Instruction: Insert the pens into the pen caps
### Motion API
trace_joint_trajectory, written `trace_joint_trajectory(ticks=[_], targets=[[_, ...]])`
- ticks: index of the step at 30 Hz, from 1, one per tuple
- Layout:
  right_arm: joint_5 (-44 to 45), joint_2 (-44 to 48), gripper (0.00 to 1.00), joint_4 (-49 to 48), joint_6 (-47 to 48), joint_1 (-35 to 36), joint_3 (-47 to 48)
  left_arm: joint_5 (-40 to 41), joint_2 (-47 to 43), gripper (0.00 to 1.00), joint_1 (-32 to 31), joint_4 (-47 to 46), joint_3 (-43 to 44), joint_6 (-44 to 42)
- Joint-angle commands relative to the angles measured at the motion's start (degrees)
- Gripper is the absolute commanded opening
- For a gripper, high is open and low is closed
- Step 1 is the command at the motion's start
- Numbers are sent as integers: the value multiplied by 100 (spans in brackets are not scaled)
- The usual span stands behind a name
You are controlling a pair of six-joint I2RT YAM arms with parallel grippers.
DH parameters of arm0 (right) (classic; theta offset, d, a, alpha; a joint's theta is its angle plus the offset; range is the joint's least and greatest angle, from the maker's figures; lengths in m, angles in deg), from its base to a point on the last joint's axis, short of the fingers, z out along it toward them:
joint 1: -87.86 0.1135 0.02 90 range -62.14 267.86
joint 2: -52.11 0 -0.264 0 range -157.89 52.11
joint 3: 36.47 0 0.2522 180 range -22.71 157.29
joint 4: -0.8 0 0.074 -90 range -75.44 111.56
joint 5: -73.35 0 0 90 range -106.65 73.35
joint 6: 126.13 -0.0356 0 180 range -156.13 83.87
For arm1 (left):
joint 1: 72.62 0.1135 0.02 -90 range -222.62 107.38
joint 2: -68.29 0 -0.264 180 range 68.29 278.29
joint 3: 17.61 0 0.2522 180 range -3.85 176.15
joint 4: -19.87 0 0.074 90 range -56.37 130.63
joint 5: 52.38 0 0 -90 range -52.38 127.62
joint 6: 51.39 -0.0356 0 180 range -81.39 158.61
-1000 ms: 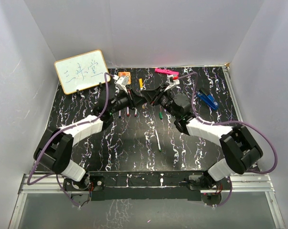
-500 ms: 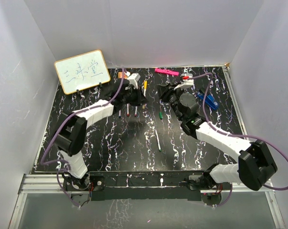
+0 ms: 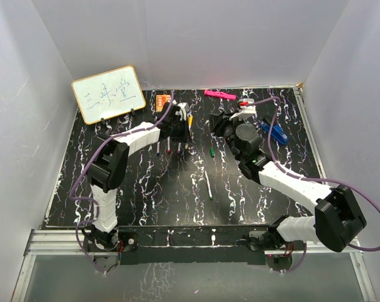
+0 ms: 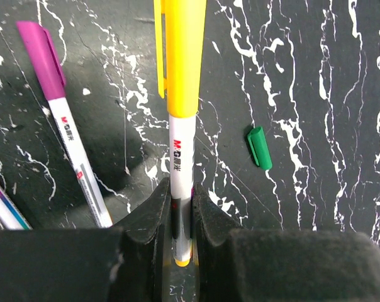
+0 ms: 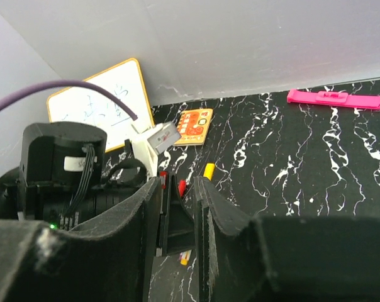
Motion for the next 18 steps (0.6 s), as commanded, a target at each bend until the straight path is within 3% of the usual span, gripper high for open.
trace_joint_trajectory(ticks=[1, 5, 18], targets=[[-155, -128, 26, -150, -81, 1, 11, 310, 85, 3, -4, 576, 364, -74], [-117, -378, 26, -23, -73, 7, 120, 381, 187, 9, -13, 686, 384, -74], [43, -751, 26, -13, -102, 2, 133, 418, 643, 12, -63, 835, 608, -66]])
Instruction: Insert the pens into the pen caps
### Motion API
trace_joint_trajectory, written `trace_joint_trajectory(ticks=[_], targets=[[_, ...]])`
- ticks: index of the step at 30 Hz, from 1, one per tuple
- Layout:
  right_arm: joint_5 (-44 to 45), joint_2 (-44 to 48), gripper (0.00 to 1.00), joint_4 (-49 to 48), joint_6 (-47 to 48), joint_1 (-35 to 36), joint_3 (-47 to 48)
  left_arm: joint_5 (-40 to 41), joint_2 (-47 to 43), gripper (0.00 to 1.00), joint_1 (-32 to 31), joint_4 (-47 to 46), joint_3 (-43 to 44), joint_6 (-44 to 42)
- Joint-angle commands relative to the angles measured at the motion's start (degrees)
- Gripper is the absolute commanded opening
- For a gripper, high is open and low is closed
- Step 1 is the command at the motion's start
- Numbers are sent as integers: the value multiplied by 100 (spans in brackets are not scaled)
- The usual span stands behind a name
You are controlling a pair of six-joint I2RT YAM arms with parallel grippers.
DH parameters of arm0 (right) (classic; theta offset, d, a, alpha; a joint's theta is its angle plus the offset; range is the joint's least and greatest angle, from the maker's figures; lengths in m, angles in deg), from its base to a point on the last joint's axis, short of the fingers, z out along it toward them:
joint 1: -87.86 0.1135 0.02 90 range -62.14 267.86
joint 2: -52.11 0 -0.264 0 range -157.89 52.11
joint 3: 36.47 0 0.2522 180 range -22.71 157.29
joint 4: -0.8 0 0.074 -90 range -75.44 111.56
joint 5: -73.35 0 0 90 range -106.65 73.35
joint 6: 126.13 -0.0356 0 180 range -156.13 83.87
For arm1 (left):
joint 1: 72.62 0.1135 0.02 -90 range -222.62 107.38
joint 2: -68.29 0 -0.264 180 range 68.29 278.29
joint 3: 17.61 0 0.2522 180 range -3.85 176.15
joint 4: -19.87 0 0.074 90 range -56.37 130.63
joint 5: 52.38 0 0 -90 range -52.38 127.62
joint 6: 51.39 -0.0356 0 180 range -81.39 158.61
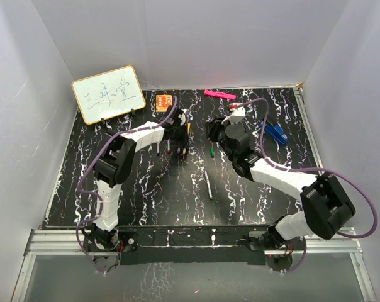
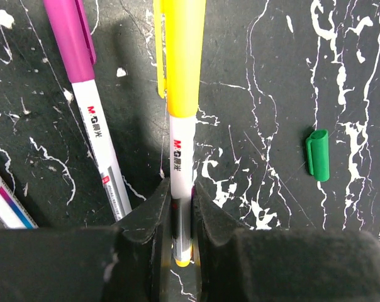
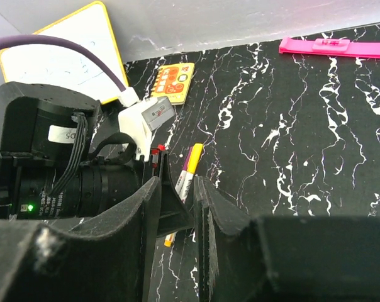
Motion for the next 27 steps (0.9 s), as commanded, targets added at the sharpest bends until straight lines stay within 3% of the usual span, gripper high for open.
trace_joint_trajectory(ticks=[1, 8, 22, 27], targets=[[101, -61, 26, -202, 8, 8, 133, 17, 54, 12, -56, 212, 195, -20], [171, -416, 26, -202, 87, 5, 179, 8, 53, 23, -61, 180, 94, 22], [492, -723, 26, -21, 130, 4, 221, -13, -180, 25, -65, 85, -7, 68], [424, -653, 26, 350, 149, 5, 265, -9, -477, 31, -60, 83, 19, 52]])
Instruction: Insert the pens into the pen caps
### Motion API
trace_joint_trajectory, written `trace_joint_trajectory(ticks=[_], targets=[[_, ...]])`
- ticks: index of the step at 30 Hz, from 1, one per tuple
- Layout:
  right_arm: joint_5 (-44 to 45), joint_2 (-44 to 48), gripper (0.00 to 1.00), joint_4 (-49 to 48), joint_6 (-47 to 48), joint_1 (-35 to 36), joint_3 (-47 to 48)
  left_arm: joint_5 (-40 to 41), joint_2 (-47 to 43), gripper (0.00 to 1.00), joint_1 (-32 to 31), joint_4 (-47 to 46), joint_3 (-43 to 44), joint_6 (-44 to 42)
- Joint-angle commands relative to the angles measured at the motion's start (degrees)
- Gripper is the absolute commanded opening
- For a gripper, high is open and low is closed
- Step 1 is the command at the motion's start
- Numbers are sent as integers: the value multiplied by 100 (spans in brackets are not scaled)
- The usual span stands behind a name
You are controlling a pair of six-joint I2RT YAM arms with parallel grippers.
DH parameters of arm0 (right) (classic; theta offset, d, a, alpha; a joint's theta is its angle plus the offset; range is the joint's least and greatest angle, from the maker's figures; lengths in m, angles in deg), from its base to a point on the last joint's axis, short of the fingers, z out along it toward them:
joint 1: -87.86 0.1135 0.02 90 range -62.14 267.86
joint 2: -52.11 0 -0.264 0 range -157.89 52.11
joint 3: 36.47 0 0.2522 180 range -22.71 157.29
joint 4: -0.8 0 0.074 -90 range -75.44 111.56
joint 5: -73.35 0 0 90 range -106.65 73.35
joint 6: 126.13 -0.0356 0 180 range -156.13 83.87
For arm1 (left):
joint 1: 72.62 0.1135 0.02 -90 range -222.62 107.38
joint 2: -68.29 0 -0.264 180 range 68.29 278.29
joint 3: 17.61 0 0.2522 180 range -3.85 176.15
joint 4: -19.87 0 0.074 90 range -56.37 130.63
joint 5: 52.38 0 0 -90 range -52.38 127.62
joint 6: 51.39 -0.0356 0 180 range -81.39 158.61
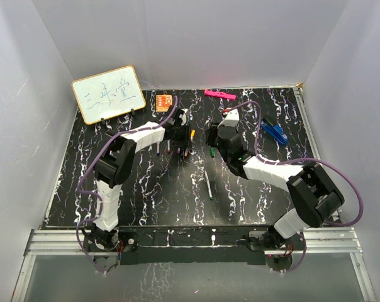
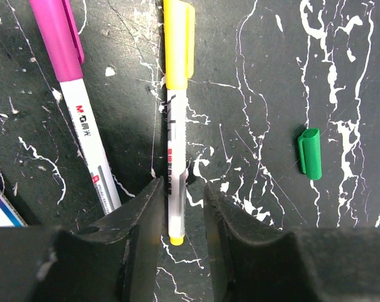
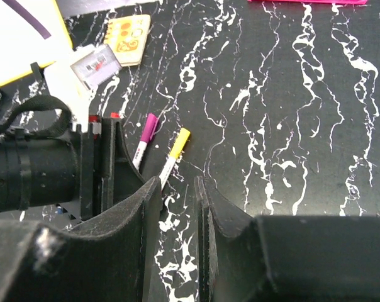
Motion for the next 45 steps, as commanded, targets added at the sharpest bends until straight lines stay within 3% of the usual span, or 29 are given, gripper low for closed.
trace_joint_trajectory(ticks=[1, 8, 13, 19, 30, 45], targets=[[70, 72, 26, 307, 151, 2, 288, 2, -546, 32, -18, 116, -5, -2], [-481, 178, 28, 1739, 295, 18, 286, 164, -1367, 34, -20, -20, -351, -70], [-987, 157, 37, 2416, 234, 153, 161, 330, -2168, 34, -26, -490, -1068, 7], [-749, -174, 43, 2977, 155, 704, 303, 664, -2669, 34, -24, -664, -1633, 31], [-291, -545, 42, 3565, -223, 992, 397, 768, -3033, 34, -22, -702, -2081, 71], [-456, -886, 29, 4471, -956, 1663, 295, 841, -2975, 34, -17, -708, -2091, 75]])
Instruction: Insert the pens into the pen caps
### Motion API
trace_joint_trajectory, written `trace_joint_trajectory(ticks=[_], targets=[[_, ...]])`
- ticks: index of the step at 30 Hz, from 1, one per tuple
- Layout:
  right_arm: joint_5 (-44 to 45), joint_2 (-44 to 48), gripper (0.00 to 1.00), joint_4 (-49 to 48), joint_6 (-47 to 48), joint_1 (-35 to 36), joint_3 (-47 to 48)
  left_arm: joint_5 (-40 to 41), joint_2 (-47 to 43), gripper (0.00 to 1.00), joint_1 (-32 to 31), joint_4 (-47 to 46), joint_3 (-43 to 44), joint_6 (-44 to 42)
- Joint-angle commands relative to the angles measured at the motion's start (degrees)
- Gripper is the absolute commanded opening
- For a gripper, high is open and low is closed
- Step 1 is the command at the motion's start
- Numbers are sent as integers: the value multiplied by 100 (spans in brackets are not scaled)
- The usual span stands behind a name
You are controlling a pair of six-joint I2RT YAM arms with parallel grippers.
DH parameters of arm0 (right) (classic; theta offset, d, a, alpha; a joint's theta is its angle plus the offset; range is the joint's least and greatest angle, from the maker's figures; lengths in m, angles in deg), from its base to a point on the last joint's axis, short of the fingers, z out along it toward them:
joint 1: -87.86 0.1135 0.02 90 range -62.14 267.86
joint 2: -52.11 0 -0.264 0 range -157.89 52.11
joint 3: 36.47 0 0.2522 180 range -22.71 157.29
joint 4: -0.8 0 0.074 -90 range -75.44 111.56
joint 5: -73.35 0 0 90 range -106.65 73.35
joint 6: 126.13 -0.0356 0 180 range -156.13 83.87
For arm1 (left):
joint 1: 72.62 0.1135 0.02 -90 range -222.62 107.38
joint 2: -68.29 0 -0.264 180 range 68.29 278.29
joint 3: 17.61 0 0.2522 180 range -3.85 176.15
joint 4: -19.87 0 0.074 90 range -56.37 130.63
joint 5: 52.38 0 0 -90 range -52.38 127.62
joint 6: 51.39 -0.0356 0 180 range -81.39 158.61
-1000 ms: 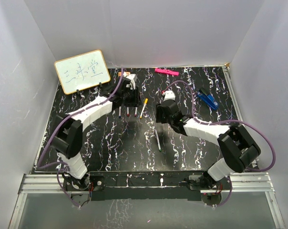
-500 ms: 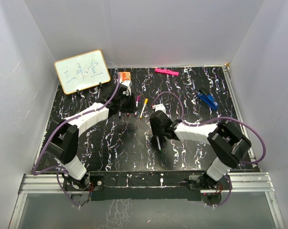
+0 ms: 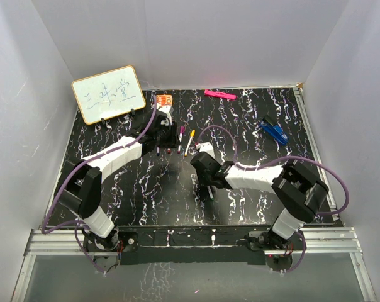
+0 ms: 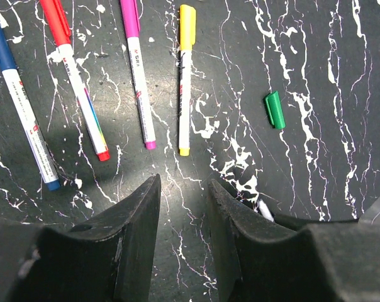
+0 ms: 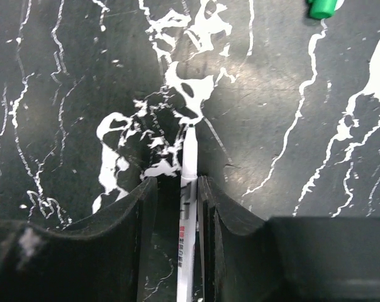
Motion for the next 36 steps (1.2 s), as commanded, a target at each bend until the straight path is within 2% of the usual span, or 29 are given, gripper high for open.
trace_joint_trajectory(ticks=[1, 3, 6, 7, 13, 17, 22, 25, 29, 33, 36], targets=[[-129, -315, 28, 714, -475, 238, 34, 70, -245, 35, -15, -31, -9, 34], [-128, -394, 21, 807, -557, 288, 35, 70, -244, 35, -20, -33, -21, 35], [-95, -525, 3, 945, -659, 304, 54, 94, -253, 35, -14, -24, -22, 23], [-51, -571, 0, 1011, -680, 301, 78, 99, -251, 35, -16, -20, -18, 19], [581, -898, 0, 1316, -656, 284, 529, 118, -260, 34, -10, 5, -19, -57], [926, -764, 0, 1175, -573, -66, 908, 78, -376, 34, -17, -119, -163, -106], [230, -96, 0, 154, -454, -1299, 1032, -81, -618, 34, -10, -524, -459, -208], [-181, 228, 0, -711, -372, -1809, 1000, -407, -704, 35, -17, -854, -654, -339], [-665, 570, 0, -1718, -275, -2111, 840, -1219, -781, 36, -15, -1733, -1092, -407], [-1161, 781, 0, -2391, -381, -2190, 686, -2522, -807, 39, -15, -3225, -1697, -325], [-1538, 923, 0, -2900, -511, -2191, 492, -3101, -758, 42, -17, -4229, -1955, -98]])
